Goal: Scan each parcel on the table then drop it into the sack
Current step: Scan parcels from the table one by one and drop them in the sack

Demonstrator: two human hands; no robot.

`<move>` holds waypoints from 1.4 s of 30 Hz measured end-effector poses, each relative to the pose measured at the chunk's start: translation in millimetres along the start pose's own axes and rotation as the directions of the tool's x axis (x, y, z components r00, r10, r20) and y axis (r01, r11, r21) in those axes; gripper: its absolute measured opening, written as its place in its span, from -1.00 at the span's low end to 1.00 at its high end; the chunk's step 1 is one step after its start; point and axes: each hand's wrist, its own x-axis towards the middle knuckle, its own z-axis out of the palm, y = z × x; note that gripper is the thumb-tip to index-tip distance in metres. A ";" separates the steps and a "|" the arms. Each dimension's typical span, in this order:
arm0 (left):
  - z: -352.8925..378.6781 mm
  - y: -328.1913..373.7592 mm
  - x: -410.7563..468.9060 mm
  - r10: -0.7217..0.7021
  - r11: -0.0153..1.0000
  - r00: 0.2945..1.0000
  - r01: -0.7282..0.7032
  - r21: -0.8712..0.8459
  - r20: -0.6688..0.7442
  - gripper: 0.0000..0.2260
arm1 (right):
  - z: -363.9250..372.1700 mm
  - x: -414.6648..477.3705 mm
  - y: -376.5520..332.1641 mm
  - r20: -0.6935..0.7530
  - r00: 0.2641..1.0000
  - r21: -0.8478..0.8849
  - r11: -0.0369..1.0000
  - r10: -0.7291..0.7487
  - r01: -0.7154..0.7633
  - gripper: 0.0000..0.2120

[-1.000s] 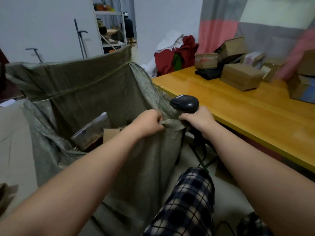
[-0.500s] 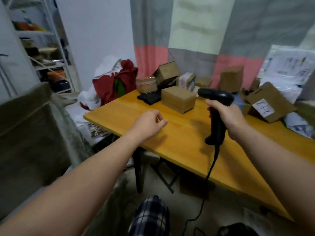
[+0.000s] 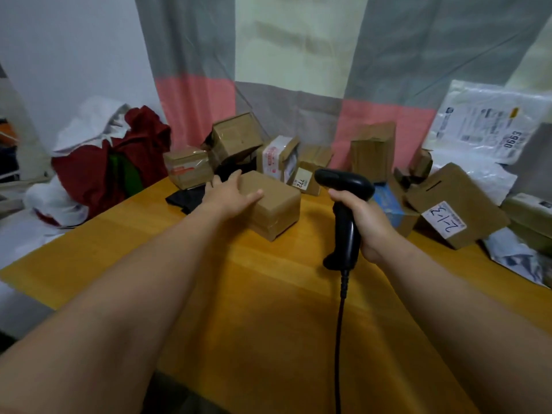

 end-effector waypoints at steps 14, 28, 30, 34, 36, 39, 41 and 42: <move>54.2 -15.4 -124.3 0.016 0.817 0.999 0.014 -0.577 0.047 -0.60 | -14.9 -69.9 40.0 0.099 0.991 0.297 0.948 0.092 -0.118 -0.36; 14.8 -3.7 -228.8 -0.069 0.622 0.996 0.005 -0.783 -0.049 -0.63 | -32.5 -160.3 49.6 0.007 0.998 0.232 0.971 0.063 -0.063 -0.55; 15.9 -5.1 -238.6 -0.079 0.617 0.994 -0.011 -0.787 -0.077 -0.64 | -31.3 -166.8 52.9 -0.023 0.997 0.234 0.970 0.069 -0.062 -0.53; 20.1 -9.7 -250.9 -0.083 0.667 0.989 -0.034 -0.744 -0.120 -0.71 | -22.3 -179.9 58.0 -0.079 0.995 0.198 0.979 0.069 -0.052 -0.75; 23.2 -12.7 -254.6 -0.109 0.615 0.987 -0.025 -0.788 -0.117 -0.79 | -18.8 -184.4 60.4 -0.105 0.993 0.202 0.979 0.057 -0.035 -0.78; 29.2 -21.7 -258.3 -0.119 0.559 0.988 -0.017 -0.829 -0.100 -0.67 | -16.9 -187.9 65.2 -0.101 0.993 0.206 0.978 0.068 -0.046 -0.77; 31.8 -27.4 -261.3 -0.065 0.568 0.993 -0.044 -0.822 -0.098 -0.65 | -16.6 -189.2 67.8 -0.092 0.993 0.186 0.981 0.067 -0.048 -0.80; 31.8 -29.7 -261.9 -0.046 0.557 0.994 -0.055 -0.829 -0.097 -0.66 | -16.3 -189.2 68.9 -0.092 0.994 0.176 0.983 0.065 -0.048 -0.81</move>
